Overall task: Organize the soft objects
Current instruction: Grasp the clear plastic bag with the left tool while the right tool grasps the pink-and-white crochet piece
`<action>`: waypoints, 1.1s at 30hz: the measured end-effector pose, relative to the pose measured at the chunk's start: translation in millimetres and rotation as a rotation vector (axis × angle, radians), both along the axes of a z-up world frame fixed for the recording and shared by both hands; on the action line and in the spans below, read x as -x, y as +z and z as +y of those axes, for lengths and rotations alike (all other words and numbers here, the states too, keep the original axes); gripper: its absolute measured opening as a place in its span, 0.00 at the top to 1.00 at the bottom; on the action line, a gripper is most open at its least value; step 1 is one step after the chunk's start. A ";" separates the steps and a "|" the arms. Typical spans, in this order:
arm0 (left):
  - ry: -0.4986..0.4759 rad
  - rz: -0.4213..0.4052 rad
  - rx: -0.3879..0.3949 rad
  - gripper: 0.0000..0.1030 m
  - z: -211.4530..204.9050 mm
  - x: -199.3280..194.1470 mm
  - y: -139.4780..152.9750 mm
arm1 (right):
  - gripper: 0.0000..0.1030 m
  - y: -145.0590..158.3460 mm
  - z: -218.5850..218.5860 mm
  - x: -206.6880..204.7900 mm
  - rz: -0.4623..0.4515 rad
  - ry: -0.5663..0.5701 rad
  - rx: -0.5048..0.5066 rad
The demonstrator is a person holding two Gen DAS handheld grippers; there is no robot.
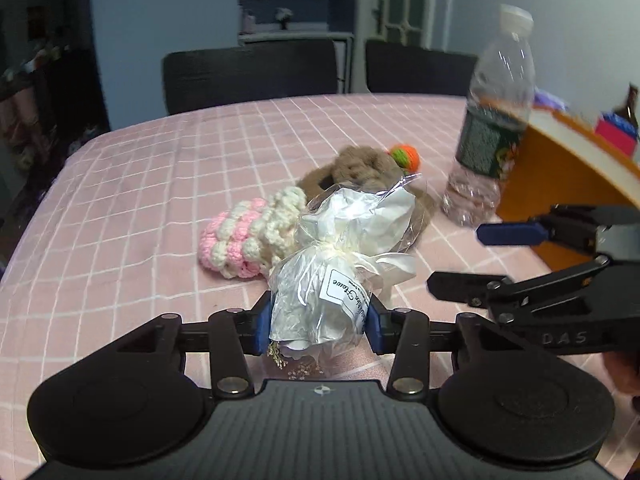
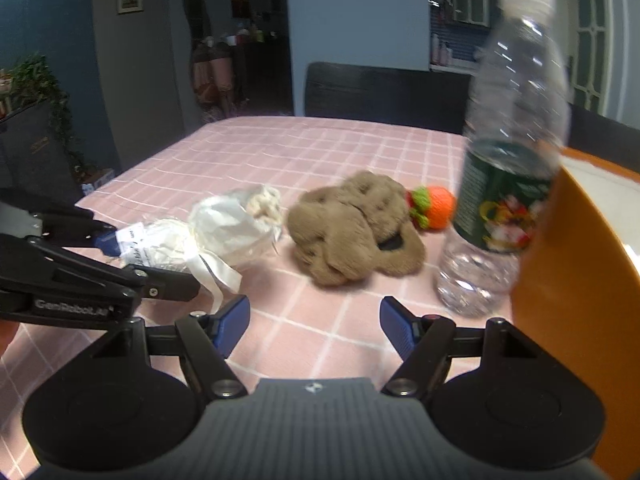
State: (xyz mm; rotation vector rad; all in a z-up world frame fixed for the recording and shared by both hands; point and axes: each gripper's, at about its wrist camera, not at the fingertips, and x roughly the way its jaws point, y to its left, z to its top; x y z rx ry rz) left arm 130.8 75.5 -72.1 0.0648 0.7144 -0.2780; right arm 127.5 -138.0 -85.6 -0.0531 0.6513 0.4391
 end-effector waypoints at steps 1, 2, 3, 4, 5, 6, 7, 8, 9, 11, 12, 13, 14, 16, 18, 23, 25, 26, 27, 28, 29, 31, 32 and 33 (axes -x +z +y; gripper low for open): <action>0.027 -0.010 0.021 0.51 6.2 3.7 3.9 | 0.32 1.6 4.0 -1.4 -0.006 0.012 0.000; 0.050 -0.019 0.043 0.51 12.5 7.4 6.8 | 0.32 2.9 8.2 -2.8 -0.014 0.025 0.000; 0.075 -0.024 0.069 0.51 19.9 7.8 9.3 | 0.32 4.6 12.8 -4.4 -0.021 0.037 0.000; 0.107 -0.024 0.084 0.51 27.6 7.8 10.1 | 0.32 6.5 17.8 -6.2 -0.028 0.050 -0.001; 0.141 -0.026 0.079 0.51 34.2 7.5 10.6 | 0.32 8.0 22.7 -8.8 -0.035 0.063 -0.001; 0.177 -0.031 0.061 0.51 40.7 6.8 10.1 | 0.32 9.6 27.8 -11.5 -0.043 0.075 -0.002; 0.209 -0.034 0.044 0.51 46.8 6.1 9.5 | 0.31 11.2 33.7 -13.8 -0.051 0.088 -0.002; 0.238 -0.032 0.042 0.51 53.9 5.1 8.7 | 0.27 12.8 40.3 -17.3 -0.061 0.105 -0.002; 0.261 -0.025 0.055 0.51 62.5 3.2 6.9 | 0.25 13.7 46.2 -20.8 -0.069 0.122 0.001; 0.294 -0.019 0.066 0.51 74.4 0.7 5.5 | 0.22 14.8 59.2 -29.7 -0.090 0.149 0.010; 0.310 -0.022 0.058 0.51 77.9 -0.2 4.7 | 0.19 14.8 65.6 -34.8 -0.097 0.163 0.016; 0.326 -0.024 0.052 0.51 80.5 -1.5 3.7 | 0.17 14.3 71.5 -40.5 -0.103 0.174 0.022; 0.337 -0.025 0.053 0.51 83.0 -2.7 2.9 | 0.14 13.3 76.6 -46.6 -0.108 0.181 0.027; 0.343 -0.024 0.073 0.51 86.5 -5.9 1.8 | 0.13 9.5 86.5 -62.1 -0.106 0.204 0.037; 0.342 -0.025 0.085 0.51 88.0 -7.3 0.3 | 0.12 4.8 98.0 -75.9 -0.097 0.228 0.052; 0.350 -0.028 0.112 0.51 91.2 -11.5 -6.0 | 0.11 -8.4 113.8 -105.9 -0.062 0.250 0.096; 0.348 -0.027 0.121 0.51 91.5 -10.1 -7.2 | 0.11 -13.7 118.2 -115.2 -0.047 0.254 0.110; 0.347 -0.027 0.124 0.51 92.3 -10.3 -7.9 | 0.11 -16.6 120.4 -119.4 -0.037 0.261 0.108; 0.345 -0.026 0.126 0.51 93.1 -10.7 -8.1 | 0.12 -19.2 121.0 -122.4 -0.025 0.266 0.100; 0.344 -0.025 0.128 0.51 93.1 -10.5 -8.6 | 0.14 -20.7 122.7 -123.6 -0.013 0.267 0.095; 0.342 -0.026 0.129 0.50 93.1 -10.1 -8.9 | 0.17 -22.0 124.3 -124.4 -0.008 0.267 0.094; 0.339 -0.028 0.131 0.50 93.7 -9.7 -10.0 | 0.23 -25.0 127.9 -124.2 -0.003 0.271 0.106; 0.337 -0.029 0.132 0.50 94.5 -9.2 -10.1 | 0.29 -25.7 130.4 -121.6 -0.010 0.268 0.113; 0.335 -0.030 0.132 0.50 94.3 -8.7 -9.7 | 0.34 -26.7 132.8 -118.0 -0.020 0.268 0.121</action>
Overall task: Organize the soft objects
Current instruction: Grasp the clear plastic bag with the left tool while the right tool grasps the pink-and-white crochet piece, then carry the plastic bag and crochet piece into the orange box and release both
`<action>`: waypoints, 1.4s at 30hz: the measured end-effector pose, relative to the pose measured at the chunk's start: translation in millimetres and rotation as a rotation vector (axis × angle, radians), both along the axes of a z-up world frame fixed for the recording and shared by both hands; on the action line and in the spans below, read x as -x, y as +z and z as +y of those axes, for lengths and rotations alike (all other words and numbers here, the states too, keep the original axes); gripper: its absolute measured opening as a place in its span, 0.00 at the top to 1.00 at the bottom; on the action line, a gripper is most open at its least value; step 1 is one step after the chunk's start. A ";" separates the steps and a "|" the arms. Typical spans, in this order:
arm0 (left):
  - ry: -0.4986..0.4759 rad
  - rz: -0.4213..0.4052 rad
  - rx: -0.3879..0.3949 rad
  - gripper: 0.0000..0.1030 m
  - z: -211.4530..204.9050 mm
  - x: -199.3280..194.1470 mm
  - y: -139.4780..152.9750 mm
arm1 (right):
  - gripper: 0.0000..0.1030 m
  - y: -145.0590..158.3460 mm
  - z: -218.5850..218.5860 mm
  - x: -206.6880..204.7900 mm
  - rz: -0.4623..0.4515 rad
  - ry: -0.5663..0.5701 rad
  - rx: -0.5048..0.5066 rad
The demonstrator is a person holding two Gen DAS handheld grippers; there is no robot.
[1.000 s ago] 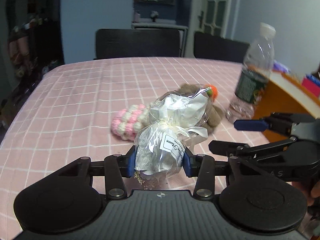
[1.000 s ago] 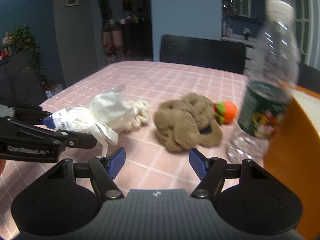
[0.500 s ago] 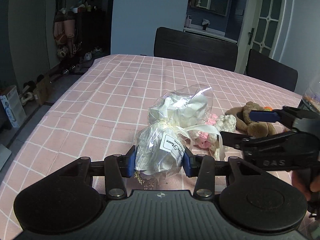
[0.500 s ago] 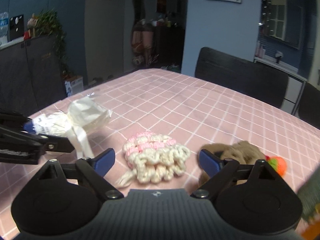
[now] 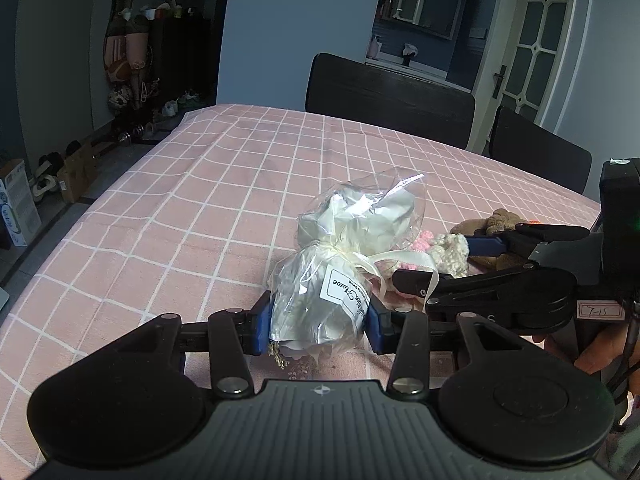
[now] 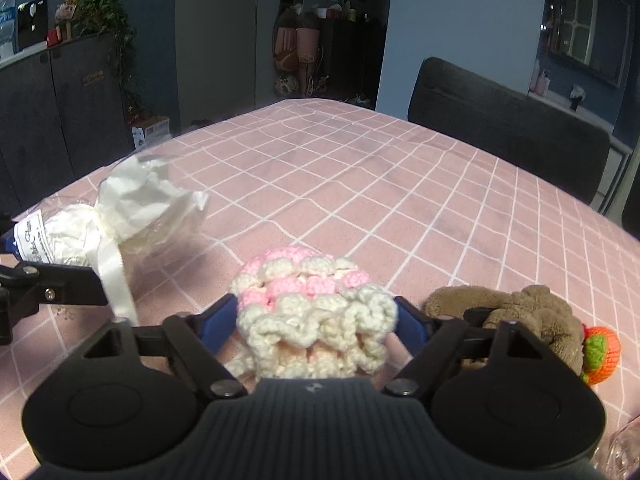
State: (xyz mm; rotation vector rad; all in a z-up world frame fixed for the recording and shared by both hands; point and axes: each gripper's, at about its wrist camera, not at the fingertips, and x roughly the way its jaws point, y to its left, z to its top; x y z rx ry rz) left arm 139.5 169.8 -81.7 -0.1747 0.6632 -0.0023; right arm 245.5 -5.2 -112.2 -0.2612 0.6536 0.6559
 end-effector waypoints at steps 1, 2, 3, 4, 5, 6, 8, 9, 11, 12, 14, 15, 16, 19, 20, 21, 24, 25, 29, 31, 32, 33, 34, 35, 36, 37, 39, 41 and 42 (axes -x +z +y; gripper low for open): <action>0.000 -0.001 0.002 0.50 0.2 0.0 0.0 | 0.36 0.0 1.6 3.1 -0.006 0.000 0.007; 0.000 -0.001 0.004 0.50 0.2 0.7 0.1 | 0.41 0.1 2.4 4.7 -0.005 0.000 0.010; 0.002 -0.001 0.006 0.50 -0.5 1.2 0.4 | 0.46 0.3 2.9 5.9 -0.001 -0.002 0.016; 0.003 0.000 0.007 0.50 -0.5 1.6 0.4 | 0.47 0.6 3.6 7.1 -0.002 -0.002 0.024; 0.003 0.000 0.009 0.50 -1.1 2.1 0.2 | 0.50 1.1 5.1 6.3 -0.006 0.000 0.033; 0.005 0.000 0.005 0.50 -1.9 2.1 0.3 | 0.53 1.2 6.2 7.8 -0.009 0.001 0.042; 0.006 0.001 -0.003 0.50 -4.2 2.5 0.3 | 0.59 2.5 7.8 10.7 -0.010 -0.004 0.062; 0.007 0.003 -0.005 0.50 -5.4 3.2 0.9 | 0.62 3.8 9.4 12.6 -0.014 -0.002 0.074; 0.000 0.002 -0.004 0.51 -7.3 6.1 2.5 | 0.64 7.5 10.1 17.4 -0.021 -0.005 0.082; -0.001 -0.002 -0.005 0.51 -8.7 8.4 3.4 | 0.64 9.5 8.3 19.4 -0.017 -0.008 0.071; -0.004 -0.005 -0.006 0.51 -11.6 13.7 5.1 | 0.64 13.2 1.3 25.3 -0.001 -0.016 0.035; -0.006 -0.005 -0.007 0.51 -13.5 16.2 5.9 | 0.64 15.3 -1.8 29.5 0.002 -0.022 0.023; -0.008 -0.006 -0.009 0.51 -15.8 18.8 6.9 | 0.64 17.7 -5.0 34.9 -0.003 -0.030 0.016; -0.016 -0.013 -0.011 0.51 -23.4 26.9 11.0 | 0.64 27.2 -14.3 53.0 -0.017 -0.046 -0.001; -0.019 -0.017 -0.013 0.51 -26.3 29.9 12.7 | 0.64 31.0 -18.5 60.0 -0.017 -0.052 -0.011; -0.023 -0.022 -0.015 0.51 -29.5 33.2 14.6 | 0.64 34.4 -22.4 67.9 -0.017 -0.061 -0.017; -0.041 -0.040 -0.026 0.51 -40.0 43.7 21.8 | 0.64 44.3 -37.0 87.2 -0.026 -0.083 -0.050; -0.047 -0.048 -0.029 0.51 -44.0 47.6 24.7 | 0.64 48.1 -42.8 94.3 -0.028 -0.090 -0.062; -0.088 -0.085 -0.036 0.51 -60.3 62.8 36.3 | 0.64 61.2 -67.4 122.8 -0.035 -0.109 -0.115; -0.119 -0.102 -0.030 0.51 -69.2 68.8 42.7 | 0.64 68.6 -80.2 137.9 -0.041 -0.117 -0.134; -0.135 -0.108 -0.027 0.51 -73.8 70.8 45.5 | 0.64 72.1 -86.7 145.2 -0.045 -0.119 -0.142; -0.151 -0.113 -0.026 0.51 -78.9 72.8 48.2 | 0.64 75.8 -92.2 150.7 -0.050 -0.123 -0.146; -0.168 -0.120 -0.025 0.51 -84.1 75.2 51.1 | 0.64 79.4 -99.2 157.4 -0.057 -0.130 -0.149; -0.185 -0.127 -0.023 0.51 -89.1 77.7 54.4 | 0.64 83.6 -108.2 163.4 -0.063 -0.138 -0.155; -0.202 -0.136 -0.020 0.51 -94.2 80.2 57.5 | 0.64 87.0 -115.8 169.6 -0.068 -0.144 -0.161; -0.220 -0.147 -0.018 0.51 -100.7 84.2 61.7 | 0.64 90.8 -124.7 176.8 -0.071 -0.151 -0.171; -0.259 -0.171 -0.015 0.51 -112.4 90.0 68.8 | 0.64 98.5 -141.8 189.1 -0.077 -0.164 -0.189; -0.299 -0.192 -0.014 0.51 -125.0 94.7 75.6 | 0.64 107.4 -161.1 199.4 -0.085 -0.179 -0.203; -0.323 -0.203 -0.014 0.51 -131.5 96.1 78.8 | 0.64 112.7 -170.1 204.7 -0.092 -0.189 -0.207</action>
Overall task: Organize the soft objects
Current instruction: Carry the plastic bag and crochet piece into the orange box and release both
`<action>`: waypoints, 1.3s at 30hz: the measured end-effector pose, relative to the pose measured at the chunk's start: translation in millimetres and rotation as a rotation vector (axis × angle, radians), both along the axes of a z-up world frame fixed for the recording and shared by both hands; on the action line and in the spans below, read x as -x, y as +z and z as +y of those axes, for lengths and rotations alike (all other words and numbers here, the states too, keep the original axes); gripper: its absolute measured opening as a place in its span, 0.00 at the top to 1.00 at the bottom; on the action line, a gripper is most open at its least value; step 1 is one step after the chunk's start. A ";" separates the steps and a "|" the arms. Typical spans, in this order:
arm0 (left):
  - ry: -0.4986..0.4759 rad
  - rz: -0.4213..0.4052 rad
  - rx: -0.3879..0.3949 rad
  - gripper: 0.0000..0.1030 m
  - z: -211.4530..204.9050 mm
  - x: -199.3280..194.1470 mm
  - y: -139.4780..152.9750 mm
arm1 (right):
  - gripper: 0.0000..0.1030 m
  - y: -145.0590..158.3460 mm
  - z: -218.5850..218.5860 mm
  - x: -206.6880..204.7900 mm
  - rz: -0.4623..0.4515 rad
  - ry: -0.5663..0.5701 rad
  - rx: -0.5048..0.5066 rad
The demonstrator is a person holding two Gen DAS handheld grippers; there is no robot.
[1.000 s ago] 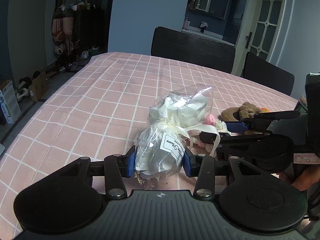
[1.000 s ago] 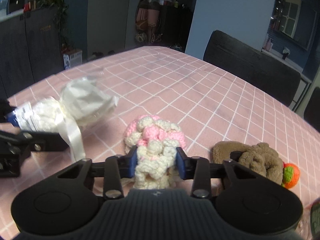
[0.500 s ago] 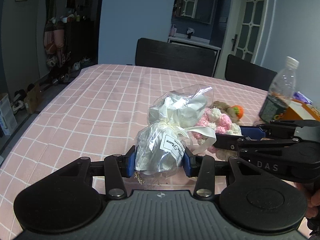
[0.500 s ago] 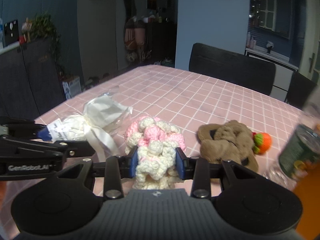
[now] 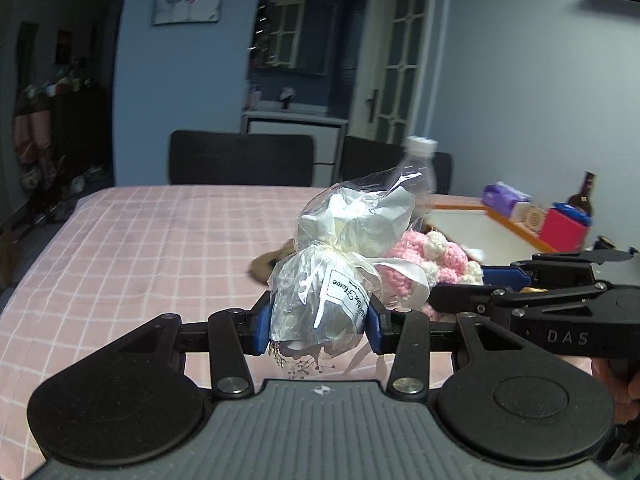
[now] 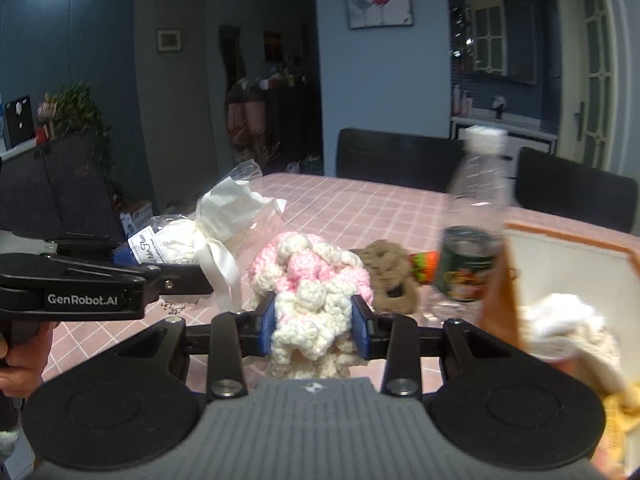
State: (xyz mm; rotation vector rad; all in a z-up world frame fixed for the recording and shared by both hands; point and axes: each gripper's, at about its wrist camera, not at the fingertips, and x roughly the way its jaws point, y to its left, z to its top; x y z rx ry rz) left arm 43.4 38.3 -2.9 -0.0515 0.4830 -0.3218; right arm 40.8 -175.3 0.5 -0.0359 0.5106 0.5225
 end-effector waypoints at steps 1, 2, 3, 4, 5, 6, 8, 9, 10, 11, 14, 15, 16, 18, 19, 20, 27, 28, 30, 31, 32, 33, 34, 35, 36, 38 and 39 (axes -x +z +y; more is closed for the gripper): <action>-0.022 -0.008 -0.001 0.51 -6.9 0.5 3.4 | 0.64 5.1 -9.3 5.0 -0.007 -0.010 -0.001; -0.046 -0.017 -0.003 0.51 -14.8 0.3 6.5 | 0.63 10.6 -17.9 9.5 -0.015 -0.022 -0.003; -0.068 -0.026 -0.004 0.51 -22.8 0.7 10.3 | 0.63 15.9 -27.3 14.0 -0.023 -0.033 -0.003; -0.089 -0.034 -0.004 0.51 -30.7 -0.6 13.1 | 0.63 20.7 -35.1 17.5 -0.029 -0.044 -0.001; -0.111 -0.040 -0.005 0.51 -38.3 -2.3 15.5 | 0.63 25.9 -44.5 21.2 -0.035 -0.058 0.004; -0.131 -0.044 -0.005 0.51 -45.8 -4.3 17.5 | 0.63 30.2 -51.6 24.1 -0.041 -0.070 0.013; -0.162 -0.052 -0.013 0.51 -61.5 -9.4 21.1 | 0.63 37.7 -66.2 28.3 -0.061 -0.103 0.045; -0.172 -0.056 -0.018 0.51 -68.8 -10.7 22.6 | 0.63 40.2 -72.6 29.6 -0.072 -0.125 0.065; -0.182 -0.061 -0.024 0.51 -77.0 -13.5 23.7 | 0.63 42.1 -78.5 30.6 -0.083 -0.149 0.085; -0.191 -0.064 -0.029 0.51 -84.4 -17.0 25.0 | 0.63 43.6 -84.3 31.3 -0.094 -0.170 0.104; -0.219 -0.066 -0.045 0.51 -107.2 -25.8 28.9 | 0.63 47.8 -103.5 30.3 -0.107 -0.215 0.136; -0.226 -0.068 -0.051 0.51 -114.3 -28.2 30.6 | 0.63 48.7 -109.3 28.9 -0.104 -0.227 0.140; -0.232 -0.073 -0.055 0.51 -119.9 -31.1 31.8 | 0.63 50.5 -115.8 26.0 -0.099 -0.236 0.141; -0.242 -0.081 -0.061 0.51 -132.3 -38.7 35.5 | 0.63 55.7 -129.0 18.4 -0.088 -0.255 0.138; -0.243 -0.084 -0.060 0.51 -137.6 -42.2 38.0 | 0.63 58.7 -135.4 14.0 -0.082 -0.264 0.137; -0.246 -0.090 -0.054 0.51 -142.1 -45.4 41.6 | 0.63 61.8 -141.8 8.7 -0.079 -0.275 0.134; -0.227 -0.200 0.027 0.51 -165.8 -70.8 78.5 | 0.63 90.0 -178.1 -26.1 -0.118 -0.363 0.062; -0.232 -0.211 0.026 0.51 -170.6 -75.2 82.2 | 0.63 92.5 -180.6 -30.9 -0.130 -0.377 0.053; -0.239 -0.206 0.013 0.51 -181.0 -84.7 83.4 | 0.62 92.9 -185.0 -41.7 -0.134 -0.389 0.032; -0.246 -0.184 0.009 0.51 -185.2 -92.4 80.8 | 0.62 90.3 -187.0 -46.3 -0.130 -0.391 0.023; -0.259 -0.152 0.012 0.51 -188.6 -100.5 75.7 | 0.62 87.0 -188.9 -52.9 -0.120 -0.394 0.017; -0.272 -0.113 0.012 0.51 -191.6 -108.8 68.3 | 0.62 82.2 -190.4 -58.7 -0.105 -0.399 0.015; -0.279 -0.074 0.010 0.51 -194.7 -116.2 59.5 | 0.62 77.8 -194.3 -65.1 -0.081 -0.399 0.012; -0.280 -0.042 0.001 0.51 -198.1 -123.3 50.7 | 0.62 72.7 -198.6 -71.7 -0.056 -0.399 0.007; -0.280 -0.014 -0.011 0.51 -201.3 -130.2 40.2 | 0.62 66.5 -201.9 -77.1 -0.027 -0.402 0.005; -0.270 0.044 -0.042 0.51 -207.8 -142.8 19.6 | 0.62 54.2 -206.6 -87.4 0.027 -0.404 0.010; -0.266 0.070 -0.065 0.51 -211.1 -148.6 10.5 | 0.62 47.9 -208.0 -91.8 0.048 -0.407 0.016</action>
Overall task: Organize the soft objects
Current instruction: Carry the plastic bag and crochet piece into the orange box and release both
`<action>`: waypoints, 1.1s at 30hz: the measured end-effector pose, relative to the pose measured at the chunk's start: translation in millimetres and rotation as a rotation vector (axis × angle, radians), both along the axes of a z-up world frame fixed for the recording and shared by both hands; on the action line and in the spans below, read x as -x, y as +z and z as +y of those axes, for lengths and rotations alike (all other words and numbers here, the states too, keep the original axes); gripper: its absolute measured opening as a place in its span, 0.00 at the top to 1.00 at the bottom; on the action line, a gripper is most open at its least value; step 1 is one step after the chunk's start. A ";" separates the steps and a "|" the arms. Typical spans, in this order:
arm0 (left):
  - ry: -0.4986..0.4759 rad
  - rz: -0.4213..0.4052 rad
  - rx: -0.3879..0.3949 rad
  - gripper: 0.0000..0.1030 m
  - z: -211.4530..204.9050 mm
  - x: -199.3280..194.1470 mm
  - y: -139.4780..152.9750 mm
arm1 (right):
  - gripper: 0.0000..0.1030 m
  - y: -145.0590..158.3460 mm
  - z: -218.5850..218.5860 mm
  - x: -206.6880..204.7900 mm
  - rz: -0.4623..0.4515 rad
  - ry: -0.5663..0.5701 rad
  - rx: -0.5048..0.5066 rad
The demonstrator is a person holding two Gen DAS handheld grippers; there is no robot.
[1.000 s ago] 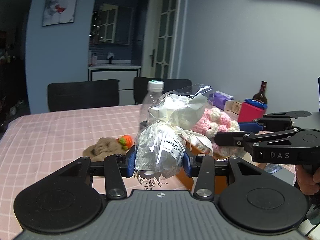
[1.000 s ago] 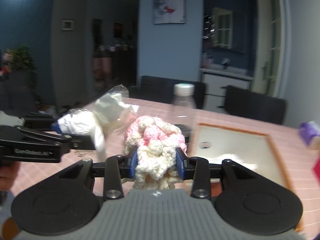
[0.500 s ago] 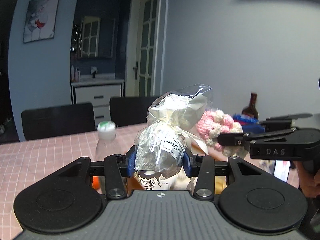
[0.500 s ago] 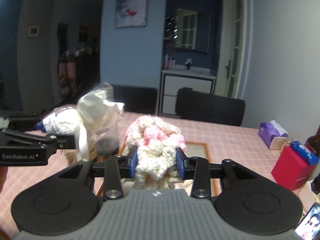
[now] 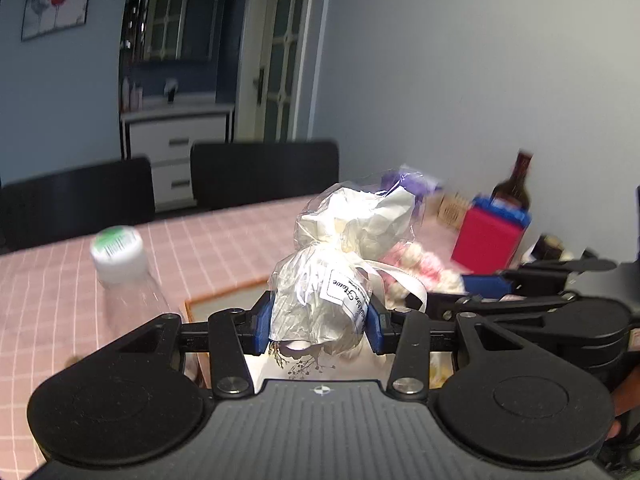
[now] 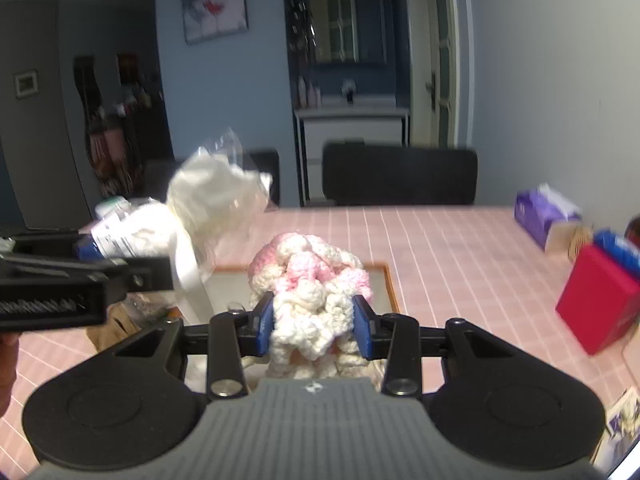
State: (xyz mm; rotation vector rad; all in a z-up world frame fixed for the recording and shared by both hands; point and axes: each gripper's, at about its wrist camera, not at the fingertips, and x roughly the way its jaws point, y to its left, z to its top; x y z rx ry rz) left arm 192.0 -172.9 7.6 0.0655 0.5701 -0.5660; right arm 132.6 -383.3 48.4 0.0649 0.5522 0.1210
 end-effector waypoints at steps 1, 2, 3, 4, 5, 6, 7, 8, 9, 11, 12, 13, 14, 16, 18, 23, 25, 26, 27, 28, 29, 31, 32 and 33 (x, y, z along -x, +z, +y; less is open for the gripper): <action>0.005 0.016 -0.039 0.51 -4.5 -4.8 -9.4 | 0.62 -7.8 -1.3 -3.6 0.023 -0.005 0.002; 0.016 0.019 -0.083 0.51 -8.8 -8.0 -17.7 | 0.61 -15.4 -2.1 -7.2 0.046 -0.009 0.005; 0.025 0.012 -0.127 0.51 -13.2 -10.0 -24.6 | 0.61 -21.9 -2.1 -10.7 0.066 -0.009 0.012; 0.032 0.009 -0.175 0.51 -17.6 -11.0 -31.7 | 0.61 -30.3 -1.8 -13.1 0.087 -0.010 0.024; 0.038 0.013 -0.212 0.51 -20.3 -11.4 -38.4 | 0.60 -36.5 -0.6 -15.6 0.108 -0.010 0.037; 0.037 0.018 -0.240 0.50 -23.0 -12.7 -43.8 | 0.57 -41.5 1.1 -17.9 0.126 -0.008 0.052; 0.037 0.024 -0.264 0.50 -25.5 -10.8 -48.1 | 0.57 -46.5 2.7 -20.6 0.141 -0.007 0.069; 0.043 0.029 -0.283 0.50 -27.5 -11.9 -52.3 | 0.55 -50.8 4.3 -22.1 0.153 -0.005 0.087; 0.051 0.031 -0.300 0.50 -28.1 -13.5 -55.3 | 0.53 -54.6 4.5 -25.2 0.163 -0.005 0.106; 0.058 0.009 -0.336 0.49 -31.3 -13.2 -58.7 | 0.52 -60.1 7.0 -27.8 0.176 -0.005 0.142; 0.060 0.000 -0.350 0.48 -34.7 -12.8 -58.2 | 0.52 -63.5 7.3 -27.7 0.179 -0.004 0.155; 0.060 -0.004 -0.362 0.48 -38.0 -13.7 -57.9 | 0.52 -64.9 7.9 -28.1 0.184 -0.005 0.162; 0.060 -0.010 -0.378 0.47 -41.7 -13.1 -57.1 | 0.52 -67.5 8.1 -26.9 0.189 -0.005 0.164; 0.061 -0.043 -0.433 0.45 -50.5 -11.8 -58.7 | 0.50 -68.5 6.3 -28.2 0.193 -0.006 0.161; 0.058 -0.066 -0.471 0.40 -55.2 -10.8 -61.3 | 0.48 -69.5 6.8 -26.7 0.191 -0.001 0.167; 0.036 -0.066 -0.471 0.32 -54.9 -8.6 -60.7 | 0.41 -69.5 11.8 -26.1 0.184 0.018 0.208; 0.042 -0.087 -0.468 0.28 -54.1 -6.0 -57.1 | 0.39 -69.6 15.3 -25.4 0.179 0.028 0.232; 0.047 -0.103 -0.470 0.27 -53.8 -4.1 -54.9 | 0.38 -69.3 17.2 -24.7 0.175 0.032 0.246; 0.054 -0.122 -0.474 0.27 -53.1 -2.8 -51.9 | 0.38 -69.4 18.8 -24.2 0.172 0.035 0.258; 0.062 -0.139 -0.475 0.27 -52.5 -0.7 -49.1 | 0.38 -69.4 19.8 -23.6 0.168 0.040 0.269; 0.069 -0.158 -0.472 0.27 -51.1 1.6 -45.4 | 0.38 -69.0 21.0 -22.6 0.163 0.044 0.279; 0.074 -0.182 -0.459 0.27 -49.3 5.7 -38.8 | 0.38 -68.3 22.4 -21.0 0.157 0.049 0.293; 0.073 -0.191 -0.450 0.27 -48.4 8.0 -36.0 | 0.36 -67.8 23.0 -20.3 0.154 0.052 0.296; 0.071 -0.198 -0.442 0.27 -47.6 10.2 -33.5 | 0.34 -66.7 22.9 -19.6 0.151 0.055 0.295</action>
